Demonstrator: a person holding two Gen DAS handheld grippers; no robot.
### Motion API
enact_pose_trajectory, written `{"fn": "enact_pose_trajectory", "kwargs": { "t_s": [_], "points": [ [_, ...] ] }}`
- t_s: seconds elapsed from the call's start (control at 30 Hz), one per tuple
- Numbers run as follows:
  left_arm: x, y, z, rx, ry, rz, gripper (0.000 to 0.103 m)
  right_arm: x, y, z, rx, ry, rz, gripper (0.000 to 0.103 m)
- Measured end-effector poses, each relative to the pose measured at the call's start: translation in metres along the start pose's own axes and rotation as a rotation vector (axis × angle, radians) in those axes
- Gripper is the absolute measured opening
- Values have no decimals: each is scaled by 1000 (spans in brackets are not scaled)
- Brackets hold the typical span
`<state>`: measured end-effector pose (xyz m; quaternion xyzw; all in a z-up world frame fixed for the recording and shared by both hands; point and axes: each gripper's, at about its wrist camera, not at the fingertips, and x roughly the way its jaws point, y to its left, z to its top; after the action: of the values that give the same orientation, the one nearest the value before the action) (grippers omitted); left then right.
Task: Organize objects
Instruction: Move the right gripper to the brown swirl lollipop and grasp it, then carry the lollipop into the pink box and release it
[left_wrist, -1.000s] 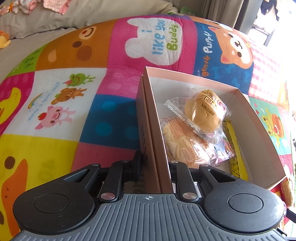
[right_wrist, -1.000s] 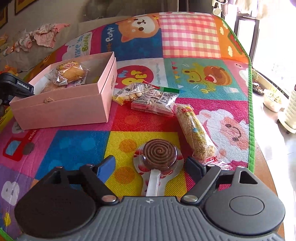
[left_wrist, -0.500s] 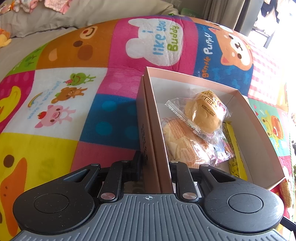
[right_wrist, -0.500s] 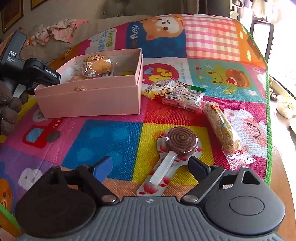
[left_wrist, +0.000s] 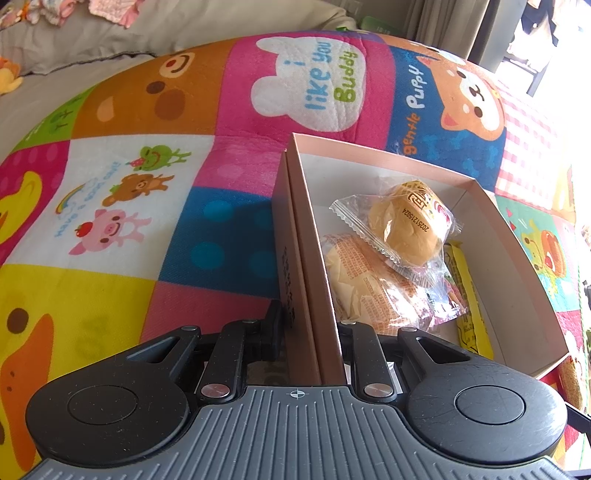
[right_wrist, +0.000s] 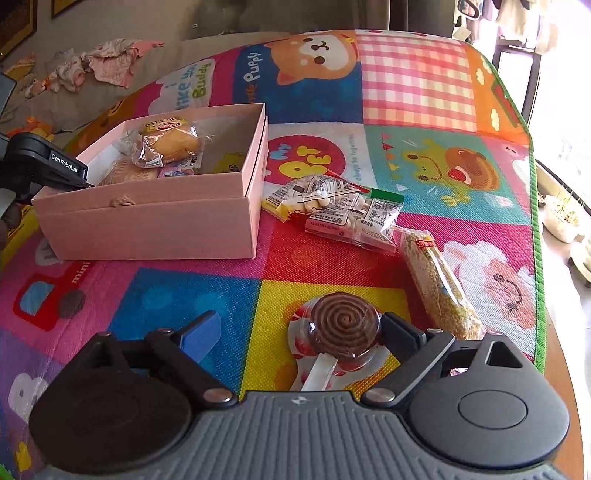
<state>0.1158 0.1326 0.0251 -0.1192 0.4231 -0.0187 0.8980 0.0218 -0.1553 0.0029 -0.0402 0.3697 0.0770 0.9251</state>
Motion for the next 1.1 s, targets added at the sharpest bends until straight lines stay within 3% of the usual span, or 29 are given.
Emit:
{"fn": "enact_pose_trajectory", "kwargs": {
  "t_s": [0.17, 0.27, 0.5, 0.6, 0.63, 1.1],
  "points": [
    [0, 0, 0, 0, -1, 0, 21, 3, 0, 2, 4, -9, 5, 91],
    [0, 0, 1, -1, 0, 0, 21, 0, 1, 0, -6, -20, 12, 85],
    [0, 0, 1, -2, 0, 0, 21, -9, 19, -1, -63, -37, 29, 50],
    [0, 0, 1, -2, 0, -2, 21, -10, 23, -2, -76, -41, 14, 49],
    [-1, 0, 1, -1, 0, -2, 21, -11, 21, -1, -69, -38, 12, 44],
    [1, 1, 3, 19, 14, -10, 22, -55, -5, -5, 66, 69, 137, 44]
  ]
}}
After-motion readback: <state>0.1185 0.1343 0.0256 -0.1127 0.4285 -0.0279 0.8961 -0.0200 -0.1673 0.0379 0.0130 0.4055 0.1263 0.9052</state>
